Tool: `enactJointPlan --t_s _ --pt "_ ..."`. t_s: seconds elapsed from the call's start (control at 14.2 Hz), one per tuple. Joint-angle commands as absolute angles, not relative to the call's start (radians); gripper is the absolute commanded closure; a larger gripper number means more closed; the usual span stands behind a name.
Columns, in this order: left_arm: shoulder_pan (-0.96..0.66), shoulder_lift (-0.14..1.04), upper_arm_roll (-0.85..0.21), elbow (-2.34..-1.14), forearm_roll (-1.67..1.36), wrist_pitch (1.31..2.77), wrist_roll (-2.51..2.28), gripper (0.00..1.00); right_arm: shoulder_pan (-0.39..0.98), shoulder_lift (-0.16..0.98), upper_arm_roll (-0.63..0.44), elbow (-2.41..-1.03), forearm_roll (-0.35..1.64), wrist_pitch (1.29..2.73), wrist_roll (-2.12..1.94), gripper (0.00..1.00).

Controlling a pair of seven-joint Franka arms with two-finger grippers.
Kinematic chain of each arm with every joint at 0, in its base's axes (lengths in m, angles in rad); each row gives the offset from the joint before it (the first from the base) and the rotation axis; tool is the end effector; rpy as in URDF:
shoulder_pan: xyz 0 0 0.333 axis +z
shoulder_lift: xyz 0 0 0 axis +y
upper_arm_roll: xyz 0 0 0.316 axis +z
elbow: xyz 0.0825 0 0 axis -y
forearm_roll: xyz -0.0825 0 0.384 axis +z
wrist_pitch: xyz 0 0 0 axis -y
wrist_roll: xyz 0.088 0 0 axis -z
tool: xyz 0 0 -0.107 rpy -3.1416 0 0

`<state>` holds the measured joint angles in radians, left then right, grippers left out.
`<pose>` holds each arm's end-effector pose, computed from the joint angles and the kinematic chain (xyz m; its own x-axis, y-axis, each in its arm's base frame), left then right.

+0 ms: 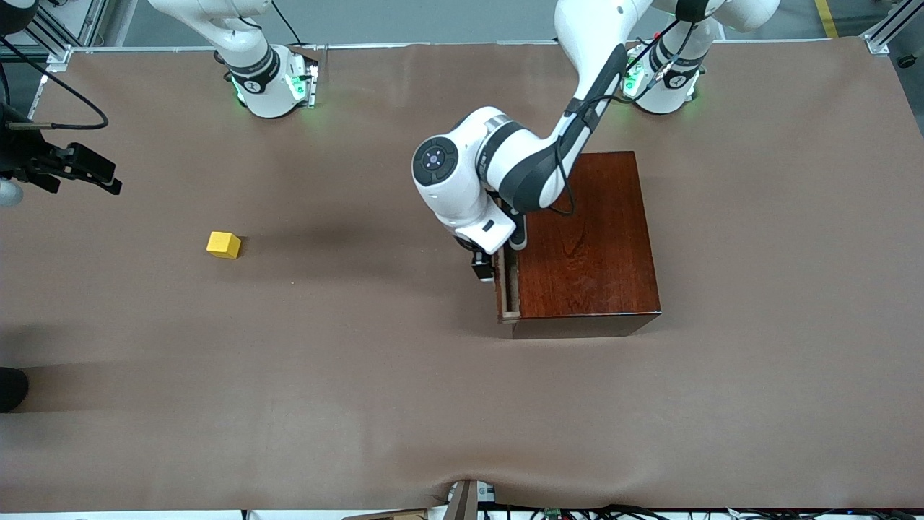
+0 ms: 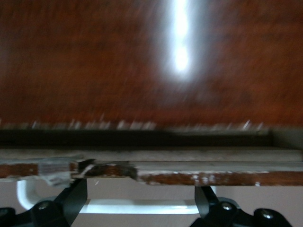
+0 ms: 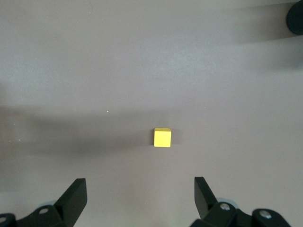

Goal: Open drawer, take yellow block, close drawer
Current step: 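Push the drawer shut into the box with the left gripper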

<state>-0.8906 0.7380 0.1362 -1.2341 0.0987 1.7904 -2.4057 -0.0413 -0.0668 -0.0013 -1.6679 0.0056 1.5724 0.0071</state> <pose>0.5186 -0.5093 0.3207 -0.0245 0.9669 0.2540 0.9997 0.0214 0.0148 0.5320 -0.0221 0.6151 0.9984 -0.0497 -0.0287 -0.0498 -0.9987 -0.0055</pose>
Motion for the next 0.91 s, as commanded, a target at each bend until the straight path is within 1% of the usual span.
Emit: enactJointPlan --t_s 0.0,0.35,0.84 --pt "-0.888 0.698 0.153 -1.269 0.166 1.758 -2.381 0.0 -0.043 -0.06 0.0 -1.655 0.005 1.562 0.02 0.0" --pt "-0.899 0.693 0.149 -1.273 0.167 1.72 -2.384 0.0 -0.041 -0.055 0.0 -1.654 0.005 1.562 0.018 0.0" --pt "-0.922 0.696 0.143 -1.278 0.167 1.6 -2.388 0.0 -0.041 -0.055 0.0 -1.654 0.005 1.562 0.017 0.0"
